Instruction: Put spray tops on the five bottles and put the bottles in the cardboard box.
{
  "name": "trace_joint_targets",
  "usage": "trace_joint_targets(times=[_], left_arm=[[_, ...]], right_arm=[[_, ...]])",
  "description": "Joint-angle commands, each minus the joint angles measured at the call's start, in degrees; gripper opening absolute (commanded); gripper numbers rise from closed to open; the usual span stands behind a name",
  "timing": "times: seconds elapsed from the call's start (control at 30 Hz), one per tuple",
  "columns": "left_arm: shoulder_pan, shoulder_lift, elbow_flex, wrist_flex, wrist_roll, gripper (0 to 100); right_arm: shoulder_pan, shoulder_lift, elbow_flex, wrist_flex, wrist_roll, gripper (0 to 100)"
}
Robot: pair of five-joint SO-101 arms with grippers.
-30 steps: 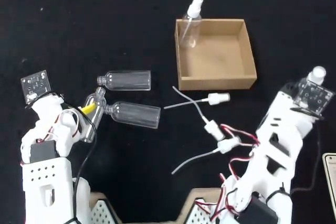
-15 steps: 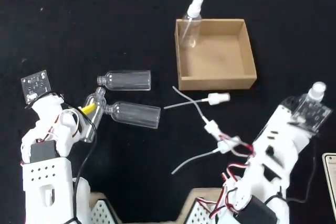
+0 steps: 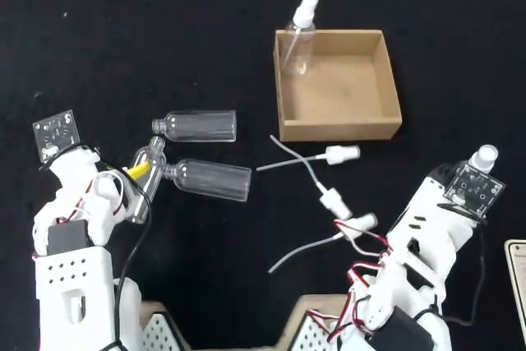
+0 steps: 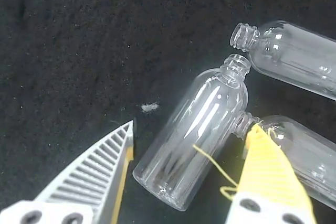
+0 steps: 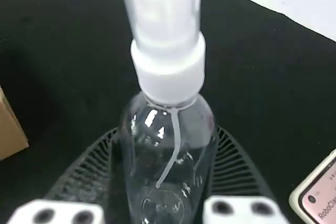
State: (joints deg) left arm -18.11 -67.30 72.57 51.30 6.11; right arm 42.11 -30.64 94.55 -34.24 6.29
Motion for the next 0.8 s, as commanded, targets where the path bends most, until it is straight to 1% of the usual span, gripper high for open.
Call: trace_joint_targets(times=[0.0,0.6,0.67,0.77], left_arm=[[-0.4,-0.62,0.04,-1.14,0.35,33],[-0.48,-0.62,0.04,-1.14,0.35,33],[-0.48,-0.62,0.04,-1.14,0.35,33],[-0.48,-0.62,0.04,-1.14,0.35,33]], right_arm=[[1.14,-2.77,-4.26,0.18,0.09,10.9],[0.79,-3.12,1.1,0.62,0.44,11.1],[0.79,-3.12,1.1,0.62,0.44,12.9],[0.79,-3.21,1.1,0.35,0.44,19.3]])
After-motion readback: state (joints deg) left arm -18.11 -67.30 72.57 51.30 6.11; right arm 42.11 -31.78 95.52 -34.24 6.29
